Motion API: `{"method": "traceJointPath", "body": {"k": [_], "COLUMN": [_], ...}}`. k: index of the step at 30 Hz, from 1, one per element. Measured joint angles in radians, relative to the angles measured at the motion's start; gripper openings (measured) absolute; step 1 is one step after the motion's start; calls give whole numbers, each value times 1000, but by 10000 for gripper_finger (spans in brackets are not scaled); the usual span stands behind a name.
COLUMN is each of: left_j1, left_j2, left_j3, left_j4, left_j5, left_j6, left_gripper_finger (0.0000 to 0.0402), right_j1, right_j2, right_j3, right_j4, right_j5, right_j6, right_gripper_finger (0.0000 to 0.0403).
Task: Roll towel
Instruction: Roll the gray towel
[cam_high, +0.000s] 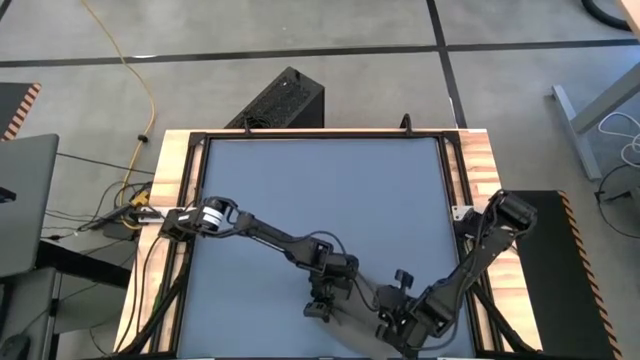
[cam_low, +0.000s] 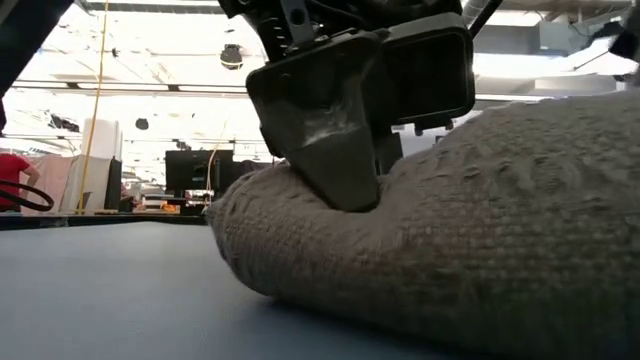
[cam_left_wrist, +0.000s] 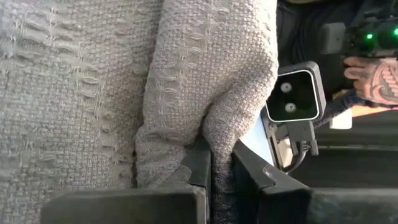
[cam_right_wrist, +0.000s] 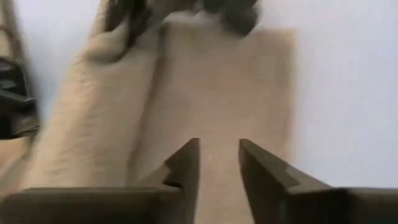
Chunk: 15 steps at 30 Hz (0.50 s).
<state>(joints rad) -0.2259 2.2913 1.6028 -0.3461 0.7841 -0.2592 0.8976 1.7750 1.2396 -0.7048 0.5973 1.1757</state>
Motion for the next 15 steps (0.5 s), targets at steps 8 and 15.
{"method": "traceJointPath", "body": {"k": [8, 15], "left_j1": [-16, -16], "left_j2": [0, -1], "left_j3": [0, 0], "left_j4": [-1, 0], "left_j5": [1, 10], "left_j6": [0, -4], "left_gripper_finger": [17, 17], "right_j1": [10, 14], "right_j2": [13, 30], "right_j3": [0, 0], "right_j4": [203, 298], "right_j5": [-159, -164], "right_j6": [88, 109], "right_gripper_finger": [222, 224]}}
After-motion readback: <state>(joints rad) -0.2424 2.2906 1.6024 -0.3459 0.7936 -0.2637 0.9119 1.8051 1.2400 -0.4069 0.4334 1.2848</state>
